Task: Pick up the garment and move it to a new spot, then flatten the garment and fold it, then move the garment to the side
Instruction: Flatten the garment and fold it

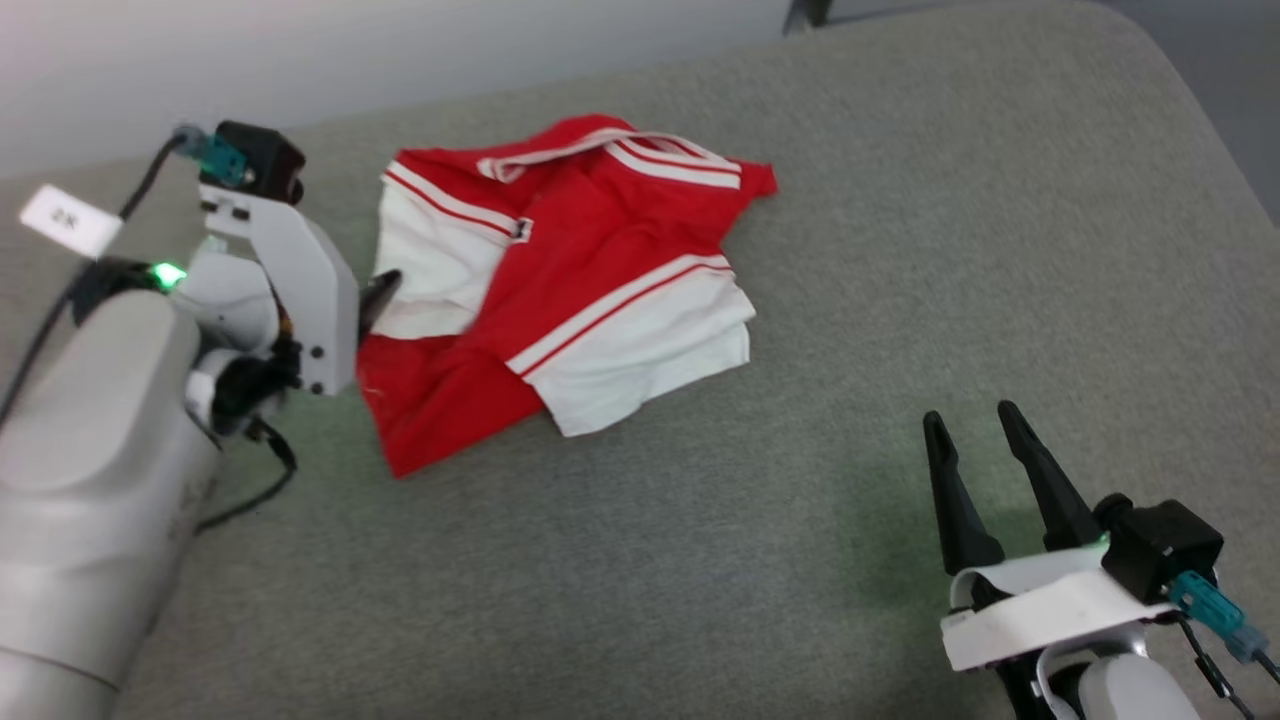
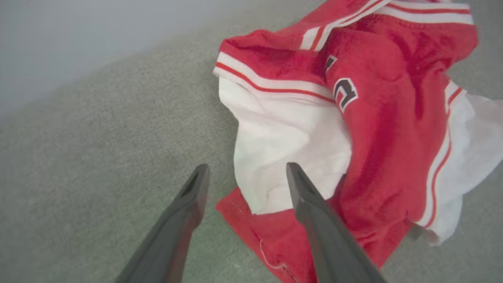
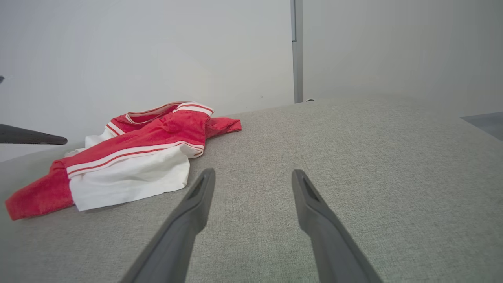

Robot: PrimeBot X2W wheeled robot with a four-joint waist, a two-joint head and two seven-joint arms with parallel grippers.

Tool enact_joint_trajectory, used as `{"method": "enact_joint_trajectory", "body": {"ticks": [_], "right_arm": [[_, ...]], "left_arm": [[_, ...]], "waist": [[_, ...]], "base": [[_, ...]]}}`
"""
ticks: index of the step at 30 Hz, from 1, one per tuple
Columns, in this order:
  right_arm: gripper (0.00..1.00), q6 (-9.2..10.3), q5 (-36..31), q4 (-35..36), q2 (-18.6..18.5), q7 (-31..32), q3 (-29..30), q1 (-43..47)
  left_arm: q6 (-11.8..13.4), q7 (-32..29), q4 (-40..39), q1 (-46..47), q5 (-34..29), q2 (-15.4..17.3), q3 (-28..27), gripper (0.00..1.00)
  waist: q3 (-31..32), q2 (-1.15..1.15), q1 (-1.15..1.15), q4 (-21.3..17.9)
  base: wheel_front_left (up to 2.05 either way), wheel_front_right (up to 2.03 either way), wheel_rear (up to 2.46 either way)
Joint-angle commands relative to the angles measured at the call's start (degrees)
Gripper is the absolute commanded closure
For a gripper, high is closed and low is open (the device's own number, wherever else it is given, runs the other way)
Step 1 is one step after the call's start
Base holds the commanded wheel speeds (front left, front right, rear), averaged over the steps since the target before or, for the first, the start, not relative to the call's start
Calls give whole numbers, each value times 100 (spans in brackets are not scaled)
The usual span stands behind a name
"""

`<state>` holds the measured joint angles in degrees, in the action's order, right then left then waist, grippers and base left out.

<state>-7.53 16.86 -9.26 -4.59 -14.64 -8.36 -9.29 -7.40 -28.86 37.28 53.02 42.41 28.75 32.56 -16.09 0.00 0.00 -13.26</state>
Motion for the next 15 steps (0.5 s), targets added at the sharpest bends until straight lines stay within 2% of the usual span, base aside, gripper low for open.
{"method": "enact_joint_trajectory", "body": {"ticks": [1, 6, 15], "right_arm": [[0, 8, 22, -42, 31, -43, -65, -162], [0, 8, 60, -113, 46, -56, -190, -320], [0, 8, 65, -66, 89, -60, -163, -380]], "left_arm": [[-8, -186, 178, 222, 122, 132, 177, 0], [-8, -314, 551, 550, 271, 314, 424, 0], [-9, -848, 1040, 686, 1007, 206, 725, 0]], "waist": [[-420, 0, 0, -389], [-570, 0, 0, -537], [-646, 0, 0, -620]], "base": [[0, 0, 0], [0, 0, 0], [0, 0, 0]]}}
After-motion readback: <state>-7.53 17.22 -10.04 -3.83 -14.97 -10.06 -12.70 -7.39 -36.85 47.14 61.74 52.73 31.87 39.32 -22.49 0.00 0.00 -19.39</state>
